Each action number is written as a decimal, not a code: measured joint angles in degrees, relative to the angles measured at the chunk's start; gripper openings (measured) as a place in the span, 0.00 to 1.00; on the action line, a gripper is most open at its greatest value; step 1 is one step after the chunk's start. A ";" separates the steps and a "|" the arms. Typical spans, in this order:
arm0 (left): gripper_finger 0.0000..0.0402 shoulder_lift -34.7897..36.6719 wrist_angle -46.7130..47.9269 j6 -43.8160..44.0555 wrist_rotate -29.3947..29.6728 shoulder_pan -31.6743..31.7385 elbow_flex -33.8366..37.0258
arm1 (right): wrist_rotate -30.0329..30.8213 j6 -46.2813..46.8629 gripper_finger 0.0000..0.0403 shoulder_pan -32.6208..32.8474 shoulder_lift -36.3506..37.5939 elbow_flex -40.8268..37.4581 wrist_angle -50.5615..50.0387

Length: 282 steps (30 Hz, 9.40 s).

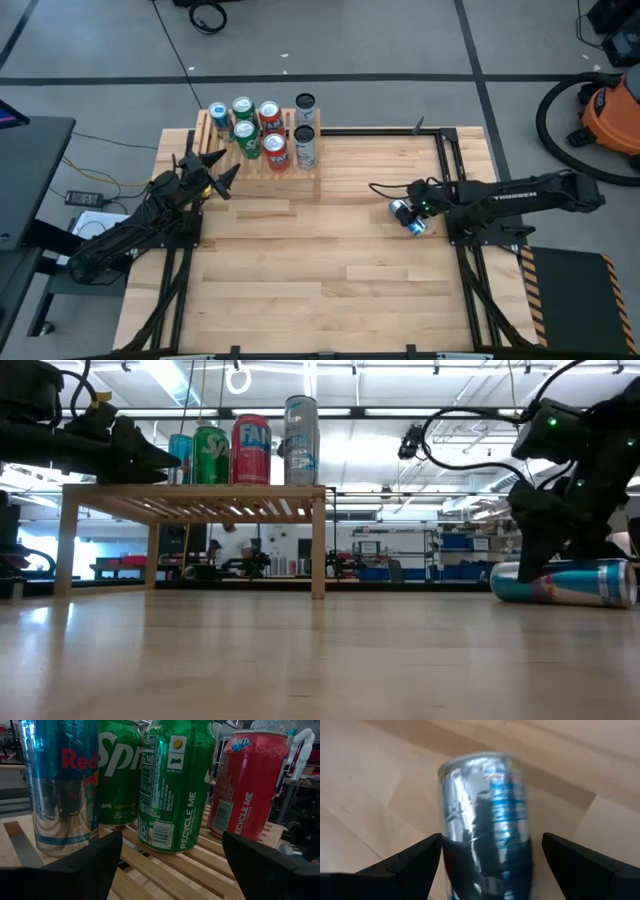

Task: Place canned beverage on shelf
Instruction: Put the blue soda can on the shelf

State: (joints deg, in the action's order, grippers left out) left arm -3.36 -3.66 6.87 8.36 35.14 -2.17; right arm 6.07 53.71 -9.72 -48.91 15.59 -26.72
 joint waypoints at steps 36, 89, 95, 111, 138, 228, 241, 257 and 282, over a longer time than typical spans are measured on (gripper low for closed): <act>0.87 -0.01 0.51 5.45 -15.44 0.00 -1.86 | -6.35 -2.30 0.59 -2.88 -5.52 0.72 14.78; 0.88 -0.02 -1.56 11.94 -38.76 -11.05 -2.64 | 10.77 -38.46 0.59 18.96 -62.52 62.67 51.90; 0.88 -0.02 -2.50 12.08 -35.57 -15.24 -2.66 | 10.99 -42.37 0.59 19.03 -64.51 66.78 58.92; 0.88 -5.36 -11.00 12.05 -28.99 -24.10 -2.71 | 12.43 -45.94 0.59 19.05 -65.21 67.00 70.98; 0.88 -30.96 -19.04 2.89 -19.85 -29.95 -12.14 | 10.74 -46.25 0.59 15.85 -65.41 66.98 69.24; 0.59 -1.64 19.28 -4.23 26.13 -32.68 -14.45 | 30.13 -62.95 0.73 28.66 -52.10 66.91 44.58; 0.59 -1.75 19.45 -1.55 35.90 -32.60 -14.45 | 30.05 -62.95 0.73 28.66 -52.10 66.91 43.89; 0.59 -1.75 17.74 -5.03 25.79 -19.26 -14.52 | 29.89 -62.80 0.72 28.90 -52.12 66.91 43.57; 0.59 -11.30 15.58 -3.81 6.23 2.16 -14.53 | 29.86 -62.88 0.72 29.54 -52.17 66.91 42.24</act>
State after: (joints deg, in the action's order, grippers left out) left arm -14.65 11.92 3.07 14.59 37.29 -16.71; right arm 35.93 -9.17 19.81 -101.09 82.50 15.51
